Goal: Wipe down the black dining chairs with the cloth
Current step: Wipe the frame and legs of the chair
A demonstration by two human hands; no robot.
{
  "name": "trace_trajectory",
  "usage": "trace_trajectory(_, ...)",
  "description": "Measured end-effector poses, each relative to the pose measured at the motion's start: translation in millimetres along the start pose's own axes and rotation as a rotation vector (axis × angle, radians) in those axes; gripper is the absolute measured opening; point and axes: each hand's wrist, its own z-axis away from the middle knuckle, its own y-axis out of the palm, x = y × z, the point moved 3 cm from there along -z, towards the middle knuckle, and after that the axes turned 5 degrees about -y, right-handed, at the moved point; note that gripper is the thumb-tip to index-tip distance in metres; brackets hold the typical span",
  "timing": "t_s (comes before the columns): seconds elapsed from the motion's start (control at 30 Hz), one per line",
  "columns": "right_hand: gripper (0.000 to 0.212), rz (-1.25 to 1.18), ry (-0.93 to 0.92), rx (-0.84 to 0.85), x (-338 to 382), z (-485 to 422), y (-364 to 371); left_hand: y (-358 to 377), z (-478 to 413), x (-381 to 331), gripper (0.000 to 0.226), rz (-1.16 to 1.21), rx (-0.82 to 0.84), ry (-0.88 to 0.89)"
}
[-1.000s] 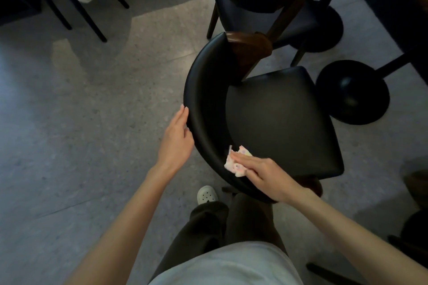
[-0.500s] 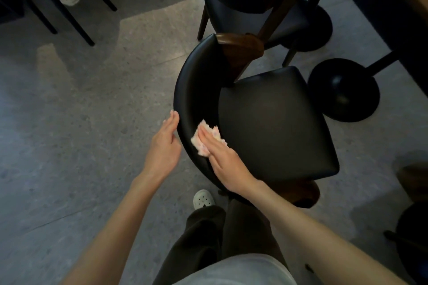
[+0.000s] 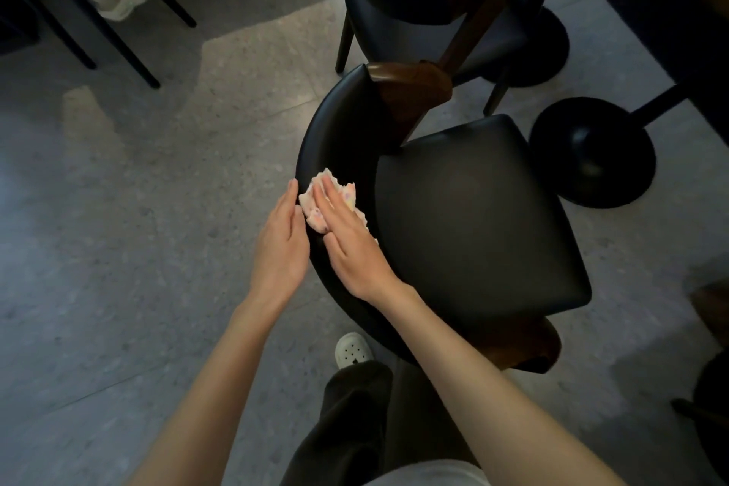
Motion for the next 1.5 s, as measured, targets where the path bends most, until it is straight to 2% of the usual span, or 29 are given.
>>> trace_trajectory(0.1, 0.052, -0.050, -0.031, -0.024, -0.7, 0.2, -3.1, 0.0, -0.9, 1.9, 0.044, 0.022, 0.004, 0.014)
trace_trajectory(0.2, 0.050, -0.050, 0.050, -0.050, -11.9, -3.4, -1.3, 1.3, 0.2, 5.5, 0.044, 0.019, 0.015, 0.033)
trace_trajectory(0.3, 0.049, -0.020, 0.246, -0.080, -32.0, -3.7, -10.3, 2.5, 2.6, 6.4, 0.045, 0.001, 0.018, 0.038)
trace_trajectory(0.43, 0.049, 0.066, 0.588, 0.158, -78.8, 23.3, -18.7, 3.7, 4.0, 6.3, 0.046, -0.005, 0.037, 0.033)
trace_trajectory(0.5, 0.050, 0.056, 0.711, 0.183, -86.9, 38.1, -23.2, 3.7, 4.6, 6.9, 0.047, -0.011, 0.043, 0.036)
trace_trajectory(0.57, 0.048, -0.017, 0.632, 0.012, -70.1, 30.5, -30.2, 3.3, 3.5, 7.5, 0.047, -0.016, 0.034, 0.040)
trace_trajectory(0.63, 0.045, -0.087, 0.382, -0.133, -29.4, 7.5, -31.2, 3.3, 1.0, 6.7, 0.046, -0.007, 0.021, 0.049)
trace_trajectory(0.7, 0.048, -0.076, 0.149, -0.106, 7.2, -14.0, -18.5, 2.9, -3.7, 4.8, 0.045, 0.018, 0.008, 0.063)
trace_trajectory(0.73, 0.050, -0.049, 0.111, -0.073, 15.5, -19.2, -9.1, 2.5, -5.9, 4.0, 0.045, 0.030, 0.007, 0.068)
trace_trajectory(0.83, 0.054, 0.039, 0.118, -0.077, 13.6, -14.1, 6.0, 2.1, -10.5, 2.8, 0.045, 0.041, 0.019, 0.053)
trace_trajectory(0.97, 0.059, 0.043, 0.145, -0.064, -0.4, 11.8, -9.1, 1.7, -17.0, -0.4, 0.047, 0.006, 0.010, 0.059)
trace_trajectory(1.13, 0.045, 0.065, 0.448, 0.208, -62.2, 73.1, -35.9, 3.3, -25.3, -10.3, 0.049, -0.065, 0.006, 0.071)
trace_trajectory(1.2, 0.042, 0.070, 0.518, 0.259, -82.1, 83.5, -45.5, 4.4, -29.1, -18.8, 0.050, -0.107, 0.001, 0.077)
trace_trajectory(1.23, 0.042, 0.088, 0.549, 0.233, -87.2, 80.8, -53.1, 4.8, -31.8, -23.8, 0.051, -0.123, 0.000, 0.078)
trace_trajectory(1.33, 0.047, 0.116, 0.542, -0.050, -74.2, 45.0, -92.2, 6.7, -44.0, -41.9, 0.052, -0.149, 0.011, 0.108)
trace_trajectory(1.4, 0.048, 0.087, 0.416, -0.190, -47.5, 4.9, -121.2, 9.0, -54.9, -54.2, 0.053, -0.167, 0.017, 0.135)
trace_trajectory(1.5, 0.051, 0.143, 0.180, -0.237, -19.2, -64.5, -147.0, 16.0, -75.3, -70.0, 0.054, -0.241, -0.010, 0.163)
